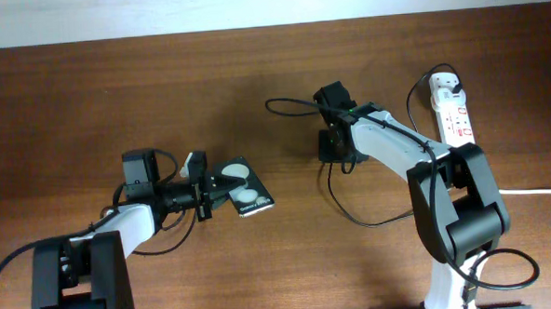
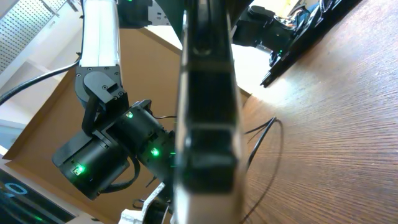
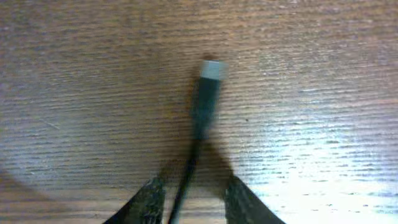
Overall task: Plug charger to phone and switch on socket
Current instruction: 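Carry the cable plug with the right gripper to the phone's bottom port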
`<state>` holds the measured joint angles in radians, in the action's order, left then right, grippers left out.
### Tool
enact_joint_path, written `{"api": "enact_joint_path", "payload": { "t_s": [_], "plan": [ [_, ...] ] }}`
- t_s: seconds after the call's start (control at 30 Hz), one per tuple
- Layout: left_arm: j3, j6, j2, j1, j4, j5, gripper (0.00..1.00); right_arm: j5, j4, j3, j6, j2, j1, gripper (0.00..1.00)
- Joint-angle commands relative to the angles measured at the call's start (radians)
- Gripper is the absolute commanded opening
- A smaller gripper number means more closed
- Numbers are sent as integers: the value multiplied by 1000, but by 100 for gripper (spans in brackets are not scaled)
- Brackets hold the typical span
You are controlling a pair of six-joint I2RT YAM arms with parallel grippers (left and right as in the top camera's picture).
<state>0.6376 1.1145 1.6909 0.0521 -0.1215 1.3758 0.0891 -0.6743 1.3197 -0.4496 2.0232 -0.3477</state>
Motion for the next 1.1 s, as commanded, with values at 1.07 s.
{"api": "enact_joint_path", "payload": {
  "t_s": [1.07],
  "plan": [
    [173,251,2,-123,-585,-2,0,-151,-312,-110,-87,-801,-497,4]
  ]
}}
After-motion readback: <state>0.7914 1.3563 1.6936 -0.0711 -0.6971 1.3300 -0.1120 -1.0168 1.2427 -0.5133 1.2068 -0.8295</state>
